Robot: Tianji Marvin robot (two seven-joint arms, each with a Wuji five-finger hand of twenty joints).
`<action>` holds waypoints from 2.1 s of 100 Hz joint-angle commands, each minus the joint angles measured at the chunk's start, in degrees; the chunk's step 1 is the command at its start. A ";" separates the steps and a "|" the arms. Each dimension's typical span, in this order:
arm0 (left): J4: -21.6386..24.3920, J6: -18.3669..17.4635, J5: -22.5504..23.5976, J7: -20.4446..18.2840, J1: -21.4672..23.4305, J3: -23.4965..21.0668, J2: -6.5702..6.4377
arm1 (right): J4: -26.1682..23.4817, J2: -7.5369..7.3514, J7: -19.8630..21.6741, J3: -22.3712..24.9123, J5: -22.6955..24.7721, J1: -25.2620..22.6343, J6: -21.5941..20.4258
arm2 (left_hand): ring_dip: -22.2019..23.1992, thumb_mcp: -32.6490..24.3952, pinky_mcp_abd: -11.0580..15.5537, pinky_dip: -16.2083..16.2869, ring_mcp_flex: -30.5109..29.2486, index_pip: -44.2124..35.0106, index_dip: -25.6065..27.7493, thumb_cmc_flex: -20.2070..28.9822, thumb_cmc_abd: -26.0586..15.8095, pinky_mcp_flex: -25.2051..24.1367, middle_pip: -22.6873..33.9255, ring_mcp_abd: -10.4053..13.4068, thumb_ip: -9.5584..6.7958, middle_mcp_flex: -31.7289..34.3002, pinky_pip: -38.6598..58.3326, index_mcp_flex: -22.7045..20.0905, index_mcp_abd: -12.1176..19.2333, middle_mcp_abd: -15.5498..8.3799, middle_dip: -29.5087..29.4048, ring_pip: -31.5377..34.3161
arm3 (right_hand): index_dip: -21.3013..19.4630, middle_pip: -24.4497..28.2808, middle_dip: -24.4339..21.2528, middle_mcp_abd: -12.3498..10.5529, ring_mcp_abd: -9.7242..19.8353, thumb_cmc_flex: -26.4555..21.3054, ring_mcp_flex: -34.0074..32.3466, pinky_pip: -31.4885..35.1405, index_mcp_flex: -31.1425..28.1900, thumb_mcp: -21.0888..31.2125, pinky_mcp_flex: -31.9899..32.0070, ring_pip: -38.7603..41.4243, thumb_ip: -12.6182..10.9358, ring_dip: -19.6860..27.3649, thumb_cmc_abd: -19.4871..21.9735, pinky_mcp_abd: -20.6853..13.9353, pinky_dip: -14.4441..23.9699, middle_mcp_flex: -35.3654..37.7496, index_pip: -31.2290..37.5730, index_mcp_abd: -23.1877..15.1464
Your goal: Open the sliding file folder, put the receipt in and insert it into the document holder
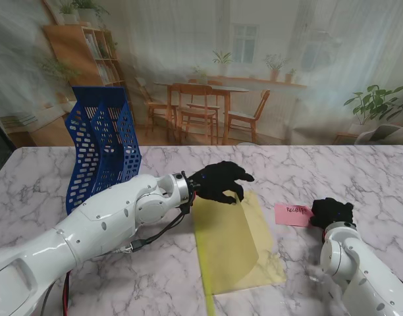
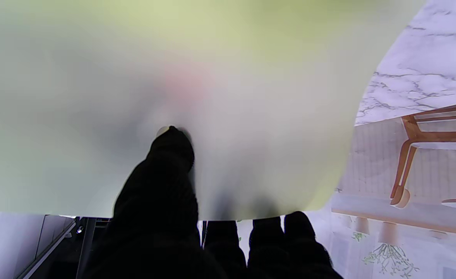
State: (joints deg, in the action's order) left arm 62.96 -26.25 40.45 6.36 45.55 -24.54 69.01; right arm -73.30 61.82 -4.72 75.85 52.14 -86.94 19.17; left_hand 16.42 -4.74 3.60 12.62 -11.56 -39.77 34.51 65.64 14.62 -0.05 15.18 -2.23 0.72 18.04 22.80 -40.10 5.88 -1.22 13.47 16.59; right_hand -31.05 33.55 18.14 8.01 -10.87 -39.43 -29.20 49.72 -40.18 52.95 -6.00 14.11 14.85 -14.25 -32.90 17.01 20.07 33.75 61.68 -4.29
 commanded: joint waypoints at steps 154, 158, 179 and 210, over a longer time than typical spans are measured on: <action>-1.38 0.36 2.81 3.09 -0.61 1.26 0.71 | -25.39 -4.83 41.42 5.36 -30.98 -2.14 4.98 | 0.55 0.61 1.72 0.17 -0.77 -4.05 1.98 2.69 -4.75 -0.41 0.84 -0.05 -0.06 0.82 0.64 -0.15 -0.21 -0.86 0.50 0.67 | -5.88 10.66 7.39 7.48 -3.82 -3.59 -5.20 11.90 -3.37 9.96 -2.99 18.80 -3.71 -8.61 -0.15 0.39 2.71 7.07 3.77 14.38; -1.46 0.35 2.90 3.30 -0.62 1.31 0.75 | -25.46 -4.91 41.83 5.28 -31.95 -1.91 5.77 | 0.56 0.62 1.73 0.17 -0.74 -4.05 1.97 2.68 -4.79 -0.41 0.86 -0.06 -0.06 0.76 0.64 -0.10 -0.15 -0.87 0.52 0.69 | -5.88 10.91 7.65 7.46 -3.99 -3.63 -5.40 12.17 -3.39 9.86 -3.09 19.21 -3.75 -8.79 -0.07 0.56 2.78 7.24 3.76 14.53; -1.41 0.43 3.13 3.38 -0.51 1.26 0.63 | -26.48 -5.26 43.39 6.04 -33.97 -2.13 7.34 | 0.63 0.70 1.68 0.18 -0.71 -4.12 1.95 2.66 -4.79 -0.42 0.94 -0.16 -0.05 0.73 0.62 -0.13 -0.16 -0.80 0.58 0.76 | -6.08 11.82 9.09 7.24 -4.10 -2.94 -6.35 14.55 -3.70 10.42 -3.82 21.56 -4.58 -9.80 -0.72 1.12 3.60 8.18 4.04 14.08; -1.05 0.32 3.47 4.07 -0.22 1.04 0.68 | -23.90 -6.36 46.17 0.37 -30.81 1.34 11.45 | 0.67 0.73 1.71 0.21 -0.79 -4.18 1.94 2.71 -4.79 -0.38 1.00 -0.12 -0.07 0.84 0.64 -0.11 -0.15 -0.88 0.61 0.83 | -6.19 12.91 10.86 6.66 -3.62 -3.01 -5.00 17.54 -2.62 9.22 -4.00 23.68 -4.75 -10.91 0.60 0.21 4.94 6.95 3.88 13.62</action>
State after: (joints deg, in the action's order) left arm 61.65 -25.95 43.68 10.88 45.37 -23.51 69.51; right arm -98.83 55.04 41.45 77.39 19.78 -86.57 29.98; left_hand 16.45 -4.29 3.60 12.64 -11.56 -40.50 34.99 65.64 13.30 -0.05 15.23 -2.23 0.72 18.04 22.90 -39.42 5.54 -1.22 13.47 16.59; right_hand -35.70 43.50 27.91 14.97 -14.65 -41.31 -35.09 65.27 -41.31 60.53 -9.84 34.14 11.93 -24.31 -32.18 17.32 23.84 41.16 63.22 9.48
